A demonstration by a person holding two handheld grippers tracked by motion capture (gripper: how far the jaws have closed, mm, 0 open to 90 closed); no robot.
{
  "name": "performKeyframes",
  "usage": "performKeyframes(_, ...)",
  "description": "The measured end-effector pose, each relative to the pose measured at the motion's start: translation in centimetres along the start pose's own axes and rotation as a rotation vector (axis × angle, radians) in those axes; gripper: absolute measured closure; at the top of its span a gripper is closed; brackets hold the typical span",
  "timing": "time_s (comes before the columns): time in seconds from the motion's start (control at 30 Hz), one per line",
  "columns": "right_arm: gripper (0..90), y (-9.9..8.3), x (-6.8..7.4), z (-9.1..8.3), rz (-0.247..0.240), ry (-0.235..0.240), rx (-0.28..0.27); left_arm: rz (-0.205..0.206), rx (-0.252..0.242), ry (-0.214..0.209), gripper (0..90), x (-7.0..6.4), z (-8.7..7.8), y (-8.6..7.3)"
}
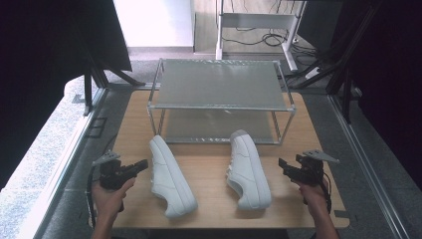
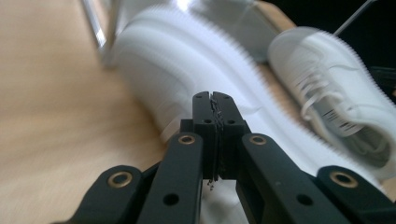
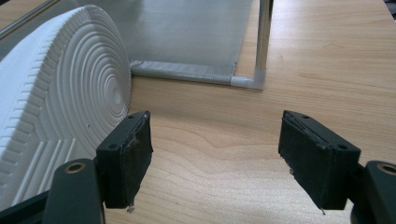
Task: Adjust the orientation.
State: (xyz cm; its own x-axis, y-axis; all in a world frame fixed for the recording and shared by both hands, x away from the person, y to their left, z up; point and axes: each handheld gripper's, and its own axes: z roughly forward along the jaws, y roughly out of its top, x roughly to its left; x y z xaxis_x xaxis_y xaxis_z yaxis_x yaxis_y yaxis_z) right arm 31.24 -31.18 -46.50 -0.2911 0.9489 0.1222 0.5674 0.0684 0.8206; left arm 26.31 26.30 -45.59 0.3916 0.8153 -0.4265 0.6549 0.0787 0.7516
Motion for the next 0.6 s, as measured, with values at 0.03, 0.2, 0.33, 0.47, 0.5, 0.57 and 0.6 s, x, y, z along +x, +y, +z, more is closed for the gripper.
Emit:
performKeyframes(0.03, 26.2, 0.0, 0.0, 0.0, -0.001, -0.001, 0.004, -0.013, 0.005, 0.004, 89.6, 0.3, 0.0, -0.2)
performKeyframes(0.2, 26.0, 0.0, 0.2, 0.2, -0.007, -0.010, 0.009, -0.007, 0.033, 0.008, 88.3, 0.6, 0.8, -0.6)
performKeyframes(0.33, 25.9, -0.2, 0.2, 0.3, -0.009, -0.013, 0.018, -0.008, 0.056, 0.005, 89.2, 0.7, 1.3, -0.8)
performKeyframes(0.47, 25.9, -0.2, 0.2, 0.4, -0.011, -0.014, 0.027, -0.011, 0.065, 0.003, 90.0, 0.8, 1.5, -0.9)
performKeyframes(0.5, 26.0, -0.2, 0.2, 0.4, -0.013, -0.014, 0.027, -0.014, 0.069, 0.003, 90.0, 0.8, 1.6, -0.9)
performKeyframes(0.57, 25.9, -0.2, 0.3, 0.5, -0.015, -0.014, 0.026, -0.014, 0.071, 0.002, 90.0, 0.8, 1.7, -1.0)
performKeyframes(0.6, 25.9, -0.2, 0.3, 0.5, -0.016, -0.014, 0.026, -0.016, 0.074, -0.001, 90.0, 0.8, 1.8, -1.0)
